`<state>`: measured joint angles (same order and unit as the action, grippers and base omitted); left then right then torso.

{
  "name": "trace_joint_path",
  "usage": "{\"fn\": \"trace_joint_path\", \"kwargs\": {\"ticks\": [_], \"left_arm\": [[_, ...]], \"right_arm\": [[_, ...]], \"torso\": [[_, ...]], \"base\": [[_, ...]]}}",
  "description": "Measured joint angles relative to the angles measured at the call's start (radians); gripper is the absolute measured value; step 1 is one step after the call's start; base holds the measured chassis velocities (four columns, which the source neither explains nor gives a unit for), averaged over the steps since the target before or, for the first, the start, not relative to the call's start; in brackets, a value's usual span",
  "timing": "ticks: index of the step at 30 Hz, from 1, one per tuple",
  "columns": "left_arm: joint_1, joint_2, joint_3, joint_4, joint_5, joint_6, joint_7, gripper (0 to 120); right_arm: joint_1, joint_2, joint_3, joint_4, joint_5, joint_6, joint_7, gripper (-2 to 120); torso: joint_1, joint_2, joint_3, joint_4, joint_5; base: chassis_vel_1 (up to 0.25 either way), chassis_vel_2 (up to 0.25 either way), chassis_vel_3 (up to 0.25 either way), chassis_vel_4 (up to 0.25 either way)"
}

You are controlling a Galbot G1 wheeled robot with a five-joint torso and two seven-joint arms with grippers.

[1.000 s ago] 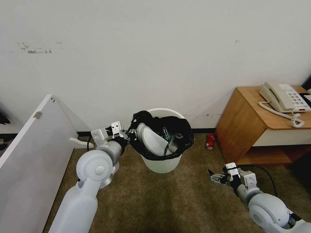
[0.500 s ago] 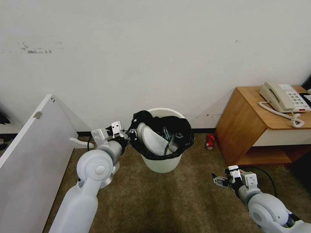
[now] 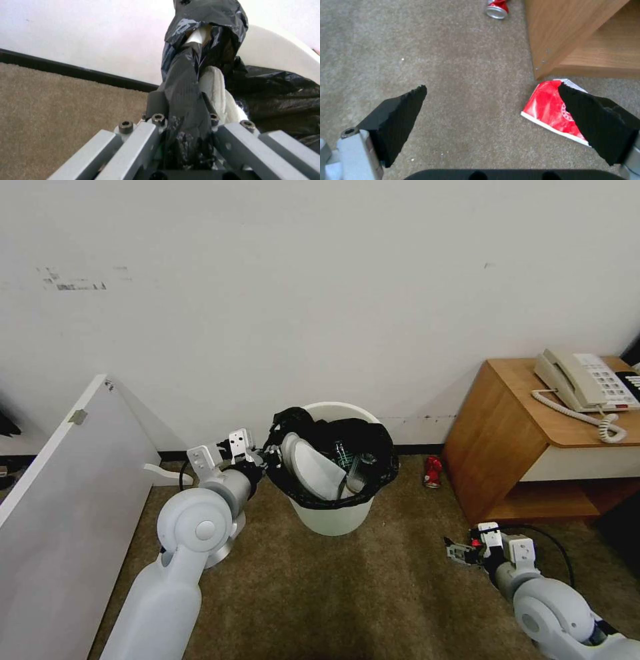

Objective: Pick up the trash bin, then pick up the garbage from the floor and place it into the trash bin.

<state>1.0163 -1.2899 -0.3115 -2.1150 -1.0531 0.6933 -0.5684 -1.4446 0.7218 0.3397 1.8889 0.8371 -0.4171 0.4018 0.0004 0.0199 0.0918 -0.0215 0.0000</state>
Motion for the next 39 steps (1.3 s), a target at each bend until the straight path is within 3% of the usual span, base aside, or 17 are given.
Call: {"fn": "trace_joint_path", "kwargs": {"ticks": [39], "left_arm": [[-0.003, 0.001, 0.001, 0.007, 0.003, -0.003, 0.005, 4]], "right_arm": [[0.010, 0.030, 0.012, -0.125, -0.070, 0.074, -0.044, 100]], "torso": [[0.000, 0.000, 0.000, 0.0000, 0.0000]], "base": [[0.000, 0.000, 0.000, 0.000]]}}
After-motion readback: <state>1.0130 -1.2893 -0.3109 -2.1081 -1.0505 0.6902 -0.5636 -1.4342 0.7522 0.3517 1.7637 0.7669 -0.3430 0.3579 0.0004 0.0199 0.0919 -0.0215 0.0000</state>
